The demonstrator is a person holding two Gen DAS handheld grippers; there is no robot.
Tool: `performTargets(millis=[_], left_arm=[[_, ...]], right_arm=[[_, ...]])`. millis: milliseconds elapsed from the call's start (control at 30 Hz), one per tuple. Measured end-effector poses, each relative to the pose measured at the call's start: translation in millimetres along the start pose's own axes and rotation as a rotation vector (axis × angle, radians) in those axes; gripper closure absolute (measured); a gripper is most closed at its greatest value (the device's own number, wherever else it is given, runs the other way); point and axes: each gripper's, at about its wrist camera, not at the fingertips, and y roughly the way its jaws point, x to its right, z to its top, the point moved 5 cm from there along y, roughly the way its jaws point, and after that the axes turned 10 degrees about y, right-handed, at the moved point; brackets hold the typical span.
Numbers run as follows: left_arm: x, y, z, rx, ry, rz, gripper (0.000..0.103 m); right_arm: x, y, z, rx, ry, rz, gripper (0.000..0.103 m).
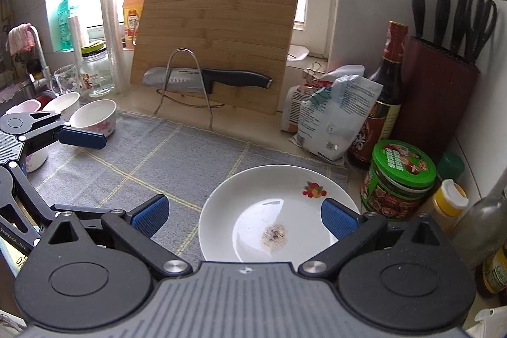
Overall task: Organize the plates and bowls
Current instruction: 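Move both grippers to the large white bowl on the towel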
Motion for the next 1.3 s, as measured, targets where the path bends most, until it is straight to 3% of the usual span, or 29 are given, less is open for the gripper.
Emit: performTargets(millis=[300, 600, 1067, 1300], left_arm=[[-35.3, -37.1, -55.1, -0.075, -0.091, 0.102, 0.001], [-94.6, -70.0, -99.2, -0.123, -0.149, 0.113, 0.001], [-194.2, -119.0, -137.5, -0.096, -0.179, 0.154, 0.001], [-242.6, -122.5, -153.2, -0.135, -0.168, 0.200, 0.001]], right_arm=[[-59.7, 30.4, -12.5, -0.035, -0.069, 0.108, 0.000], [-146.4, 61.7, -27.2, -0.088, -0.100, 0.176, 0.000], [-259.8, 99.4, -35.5, -0.118, -0.144, 0.201, 0.000], [-304.6, 115.2, -37.2, -0.106, -0.222, 0.207, 0.000]])
